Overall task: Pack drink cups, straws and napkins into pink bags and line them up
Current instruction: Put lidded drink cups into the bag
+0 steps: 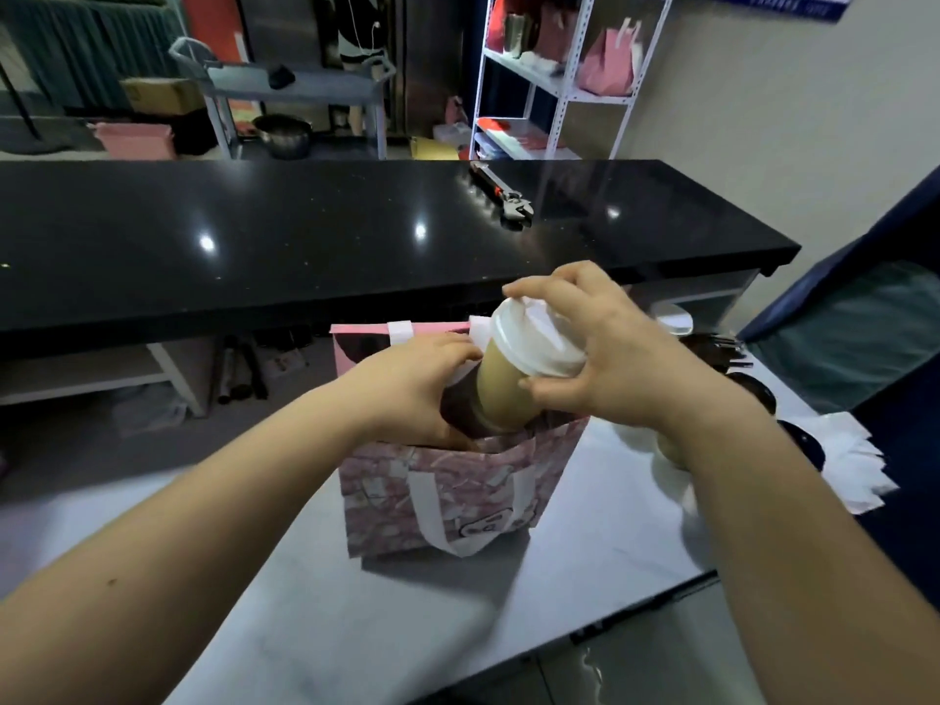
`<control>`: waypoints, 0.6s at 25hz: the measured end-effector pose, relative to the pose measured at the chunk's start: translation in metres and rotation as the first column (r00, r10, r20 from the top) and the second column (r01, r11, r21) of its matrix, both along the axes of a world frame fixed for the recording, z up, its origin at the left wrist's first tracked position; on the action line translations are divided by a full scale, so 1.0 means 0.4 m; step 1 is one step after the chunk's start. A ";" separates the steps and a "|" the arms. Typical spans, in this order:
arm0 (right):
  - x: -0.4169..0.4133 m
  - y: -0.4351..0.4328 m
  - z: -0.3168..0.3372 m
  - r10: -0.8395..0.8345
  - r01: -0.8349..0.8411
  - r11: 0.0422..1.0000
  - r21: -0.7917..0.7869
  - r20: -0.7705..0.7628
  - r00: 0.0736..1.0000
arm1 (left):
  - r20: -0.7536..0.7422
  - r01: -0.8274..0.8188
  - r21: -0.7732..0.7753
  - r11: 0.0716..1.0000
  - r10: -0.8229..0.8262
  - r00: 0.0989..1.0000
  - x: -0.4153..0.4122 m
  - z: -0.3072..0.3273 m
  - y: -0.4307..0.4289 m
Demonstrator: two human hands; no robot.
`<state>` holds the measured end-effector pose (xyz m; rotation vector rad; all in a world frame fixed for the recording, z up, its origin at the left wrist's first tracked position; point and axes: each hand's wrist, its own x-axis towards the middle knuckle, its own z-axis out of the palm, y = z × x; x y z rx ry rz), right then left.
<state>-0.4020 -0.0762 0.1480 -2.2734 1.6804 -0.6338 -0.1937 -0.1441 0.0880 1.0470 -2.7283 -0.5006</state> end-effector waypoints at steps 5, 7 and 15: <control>0.043 -0.027 -0.110 0.067 -0.053 0.997 0.049 -0.369 0.927 | 0.188 -0.050 -0.002 0.999 0.049 0.981 0.013 -0.045 0.001; 0.025 -0.039 -0.138 0.041 -0.028 0.999 0.032 -0.526 0.849 | 0.236 -0.062 -0.052 0.997 0.073 0.969 0.012 -0.067 0.006; 0.083 -0.133 -0.251 0.168 -0.063 0.982 0.179 -0.664 0.729 | 0.233 -0.066 -0.090 0.994 0.085 0.969 0.005 -0.098 0.038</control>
